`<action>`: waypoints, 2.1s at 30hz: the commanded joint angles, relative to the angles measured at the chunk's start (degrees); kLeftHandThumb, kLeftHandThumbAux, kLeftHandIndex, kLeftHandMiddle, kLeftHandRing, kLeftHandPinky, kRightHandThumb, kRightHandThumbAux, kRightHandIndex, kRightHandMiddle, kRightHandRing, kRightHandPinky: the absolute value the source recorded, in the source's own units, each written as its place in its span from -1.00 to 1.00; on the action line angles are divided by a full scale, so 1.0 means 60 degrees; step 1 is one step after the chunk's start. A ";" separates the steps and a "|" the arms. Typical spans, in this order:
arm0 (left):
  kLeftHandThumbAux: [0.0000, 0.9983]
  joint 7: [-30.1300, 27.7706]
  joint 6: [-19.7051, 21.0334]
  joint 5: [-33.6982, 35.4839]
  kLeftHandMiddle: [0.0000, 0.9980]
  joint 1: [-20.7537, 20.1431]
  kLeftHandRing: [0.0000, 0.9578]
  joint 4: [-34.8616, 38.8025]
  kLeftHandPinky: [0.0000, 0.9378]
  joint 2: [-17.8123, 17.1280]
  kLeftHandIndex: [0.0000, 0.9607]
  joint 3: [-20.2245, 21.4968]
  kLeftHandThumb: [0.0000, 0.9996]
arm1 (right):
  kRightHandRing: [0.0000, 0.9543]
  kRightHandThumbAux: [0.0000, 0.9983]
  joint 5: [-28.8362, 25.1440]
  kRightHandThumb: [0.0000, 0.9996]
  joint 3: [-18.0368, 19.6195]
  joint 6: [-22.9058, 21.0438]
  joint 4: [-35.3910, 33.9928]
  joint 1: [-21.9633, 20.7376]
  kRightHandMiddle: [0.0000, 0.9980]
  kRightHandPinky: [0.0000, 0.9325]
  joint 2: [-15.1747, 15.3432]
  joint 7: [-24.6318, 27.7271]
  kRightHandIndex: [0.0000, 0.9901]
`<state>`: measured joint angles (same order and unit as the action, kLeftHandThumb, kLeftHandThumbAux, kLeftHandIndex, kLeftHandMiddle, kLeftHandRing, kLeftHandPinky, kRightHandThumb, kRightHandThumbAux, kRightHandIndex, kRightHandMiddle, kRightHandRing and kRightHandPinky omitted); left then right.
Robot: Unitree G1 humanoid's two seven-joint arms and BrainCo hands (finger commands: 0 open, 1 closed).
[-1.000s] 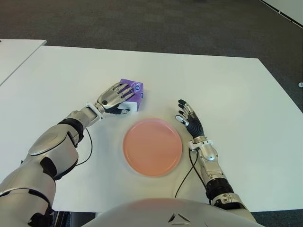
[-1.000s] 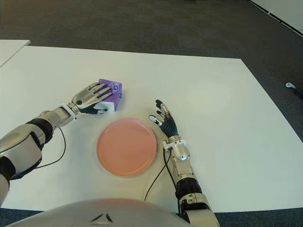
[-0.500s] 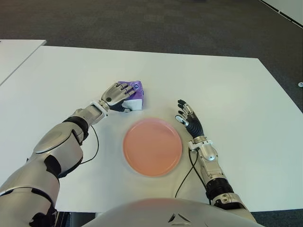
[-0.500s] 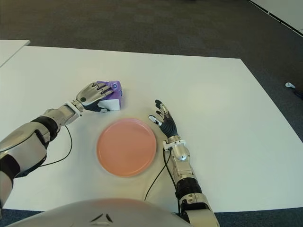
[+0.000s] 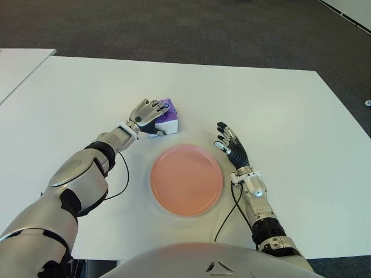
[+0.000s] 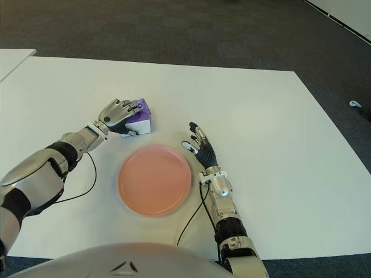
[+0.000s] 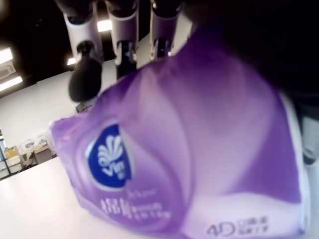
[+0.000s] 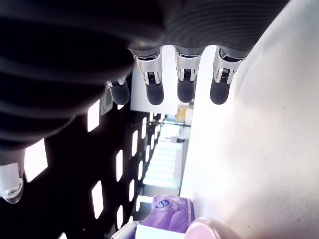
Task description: Put the tissue paper into the plate.
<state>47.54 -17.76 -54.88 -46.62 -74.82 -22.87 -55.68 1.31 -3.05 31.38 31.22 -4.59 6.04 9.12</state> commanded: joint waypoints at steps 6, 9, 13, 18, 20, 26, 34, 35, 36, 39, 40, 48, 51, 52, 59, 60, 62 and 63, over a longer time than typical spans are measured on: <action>0.37 -0.1314 -0.0092 -0.0458 0.56 0.1552 0.65 -0.0538 0.73 0.0297 -0.08 -0.0367 0.48 | -1.00 -0.08 0.0001 -1.00 -0.0005 -0.0332 0.0839 0.1100 -1.00 -1.00 -0.0024 0.0099 -1.00; 0.38 -0.1337 -0.0081 -0.0445 0.58 0.1562 0.67 -0.0535 0.74 0.0297 -0.08 -0.0333 0.48 | -1.00 -0.08 0.0011 -1.00 -0.0010 -0.0322 0.0843 0.1092 -1.00 -1.00 -0.0022 0.0091 -1.00; 0.38 -0.1398 -0.0071 -0.0427 0.60 0.1575 0.69 -0.0532 0.72 0.0301 -0.08 -0.0296 0.48 | -1.00 -0.07 0.0032 -1.00 -0.0019 -0.0292 0.0851 0.1075 -1.00 -1.00 -0.0006 0.0089 -1.00; 0.38 -0.1501 -0.0030 -0.0442 0.62 0.1564 0.72 -0.0547 0.73 0.0309 -0.08 -0.0302 0.48 | -1.00 -0.06 0.0038 -1.00 -0.0032 -0.0217 0.0878 0.1067 -1.00 -1.00 0.0005 0.0118 -1.00; 0.38 -0.1535 -0.0015 -0.0428 0.62 0.1562 0.73 -0.0550 0.70 0.0305 -0.08 -0.0288 0.48 | -1.00 -0.05 0.0029 -1.00 -0.0036 -0.0209 0.0862 0.1081 -1.00 -1.00 0.0010 0.0141 -1.00; 0.38 -0.1269 -0.0127 -0.0157 0.61 0.1559 0.71 -0.0512 0.70 0.0266 -0.08 -0.0018 0.48 | -1.00 -0.02 0.0029 -1.00 -0.0024 -0.0268 0.0804 0.1074 -1.00 -1.00 -0.0031 0.0094 -1.00; 0.39 -0.0911 -0.0681 0.0624 0.62 0.1205 0.69 -0.0318 0.70 0.0164 -0.08 0.0875 0.47 | -1.00 -0.02 -0.0052 -1.00 -0.0029 -0.0287 0.0850 0.1018 -1.00 -1.00 -0.0029 0.0218 -1.00; 0.39 -0.0912 -0.0906 0.0804 0.62 0.1099 0.69 -0.0231 0.70 0.0041 -0.08 0.1082 0.47 | -1.00 -0.02 -0.0055 -1.00 -0.0032 -0.0287 0.0850 0.1012 -1.00 -1.00 -0.0025 0.0232 -1.00; 0.39 -0.0914 -0.1069 0.0930 0.62 0.1025 0.69 -0.0170 0.70 -0.0047 -0.08 0.1229 0.47 | -1.00 -0.02 -0.0056 -1.00 -0.0034 -0.0287 0.0849 0.1008 -1.00 -1.00 -0.0023 0.0242 -1.00; 0.40 -0.0946 -0.1781 0.1417 0.62 0.0871 0.70 0.0160 0.72 -0.0416 -0.08 0.1799 0.47 | -1.00 -0.03 -0.0047 -1.00 -0.0039 -0.0248 0.0862 0.0998 -1.00 -1.00 -0.0013 0.0261 -1.00; 0.40 -0.0973 -0.1917 0.1493 0.63 0.0848 0.70 0.0229 0.73 -0.0479 -0.08 0.1913 0.47 | -1.00 -0.03 -0.0048 -1.00 -0.0040 -0.0242 0.0866 0.0996 -1.00 -1.00 -0.0011 0.0267 -1.00; 0.40 -0.0555 -0.2960 0.1942 0.67 0.0726 0.74 0.1299 0.78 -0.0952 -0.08 0.2908 0.48 | -1.00 -0.05 -0.0077 -1.00 -0.0040 -0.0365 0.0808 0.0995 -1.00 -1.00 0.0000 0.0309 -1.00; 0.40 -0.0477 -0.3268 0.2093 0.68 0.0777 0.75 0.1872 0.79 -0.1132 -0.08 0.3361 0.49 | -1.00 -0.05 -0.0088 -1.00 -0.0040 -0.0347 0.0825 0.0977 -1.00 -1.00 0.0004 0.0324 -1.00; 0.40 -0.0495 -0.3370 0.2156 0.68 0.0806 0.76 0.2048 0.79 -0.1203 -0.08 0.3518 0.49 | -1.00 -0.05 -0.0086 -1.00 -0.0042 -0.0344 0.0824 0.0973 -1.00 -1.00 0.0005 0.0320 -1.00; 0.40 -0.0279 -0.3914 0.2257 0.71 0.1104 0.77 0.3621 0.81 -0.1775 -0.08 0.4525 0.47 | -1.00 -0.04 -0.0018 -1.00 -0.0072 -0.0214 0.0850 0.0952 -1.00 -1.00 0.0025 0.0263 -1.00; 0.40 -0.0349 -0.3978 0.2285 0.71 0.1171 0.77 0.3897 0.81 -0.1872 -0.08 0.4668 0.47 | -1.00 -0.04 -0.0001 -1.00 -0.0079 -0.0205 0.0844 0.0954 -1.00 -1.00 0.0029 0.0251 -1.00; 0.40 -0.0488 -0.4012 0.2289 0.71 0.1286 0.77 0.4206 0.82 -0.1946 -0.08 0.4875 0.47 | -1.00 -0.04 0.0011 -1.00 -0.0086 -0.0198 0.0842 0.0955 -1.00 -1.00 0.0034 0.0243 -1.00; 0.40 -0.0559 -0.4046 0.2303 0.71 0.1345 0.77 0.4380 0.82 -0.2001 -0.08 0.4987 0.46 | -1.00 -0.04 0.0016 -1.00 -0.0092 -0.0181 0.0846 0.0951 -1.00 -1.00 0.0035 0.0245 -1.00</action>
<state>44.99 -41.52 -41.89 -40.78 -51.39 -33.42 -27.60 0.23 -3.17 31.88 30.91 -4.72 6.39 10.70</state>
